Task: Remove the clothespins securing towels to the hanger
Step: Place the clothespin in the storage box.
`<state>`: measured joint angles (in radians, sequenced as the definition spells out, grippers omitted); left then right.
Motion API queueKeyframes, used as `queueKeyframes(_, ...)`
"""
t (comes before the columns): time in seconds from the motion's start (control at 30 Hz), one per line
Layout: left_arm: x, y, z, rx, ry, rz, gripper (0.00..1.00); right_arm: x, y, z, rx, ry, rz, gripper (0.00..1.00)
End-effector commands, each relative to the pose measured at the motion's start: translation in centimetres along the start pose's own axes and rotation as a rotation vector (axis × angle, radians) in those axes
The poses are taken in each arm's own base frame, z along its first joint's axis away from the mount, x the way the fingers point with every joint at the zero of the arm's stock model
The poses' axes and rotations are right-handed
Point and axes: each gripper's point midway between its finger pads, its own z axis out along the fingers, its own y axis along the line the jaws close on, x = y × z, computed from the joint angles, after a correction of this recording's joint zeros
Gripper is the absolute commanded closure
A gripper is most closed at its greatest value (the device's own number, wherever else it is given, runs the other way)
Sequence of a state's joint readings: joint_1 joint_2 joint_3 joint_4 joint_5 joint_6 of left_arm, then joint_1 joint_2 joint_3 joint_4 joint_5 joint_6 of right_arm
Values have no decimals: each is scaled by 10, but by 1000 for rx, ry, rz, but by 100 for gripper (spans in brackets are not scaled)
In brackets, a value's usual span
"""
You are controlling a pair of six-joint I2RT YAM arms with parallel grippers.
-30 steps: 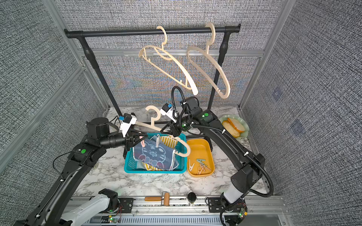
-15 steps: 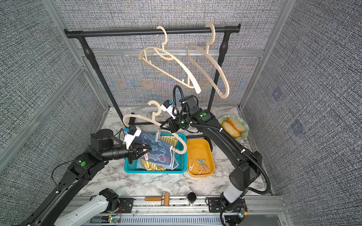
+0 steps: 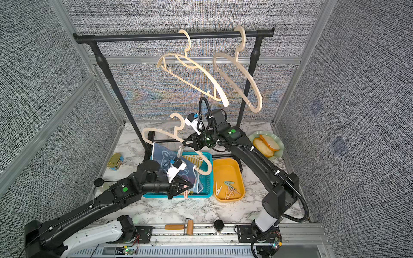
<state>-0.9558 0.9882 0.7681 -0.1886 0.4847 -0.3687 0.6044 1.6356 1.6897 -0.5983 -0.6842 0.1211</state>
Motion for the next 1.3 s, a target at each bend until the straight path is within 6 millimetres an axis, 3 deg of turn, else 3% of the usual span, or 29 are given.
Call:
queueKeyframes(0.0,-16,-8,19,33,-67,32,100,-12,1,-5,2,-52,-13,100)
queueKeyframes(0.2,-13,-18,55,88,-55,45,100,-16,-3,-10,10,-83,10,100)
queueKeyframes(0.43,-1,-6,102,35,-7,24,100,-21,-8,-15,38,-97,13,100)
queueKeyframes(0.63,-5,8,131,1,-61,14,100,-25,-5,-22,43,-116,9,100)
queueKeyframes(0.93,-19,8,181,21,-80,34,100,-26,1,-30,44,-136,7,100)
queueKeyframes(1.27,-9,56,210,-173,-61,-9,100,-27,2,-32,46,-151,12,100)
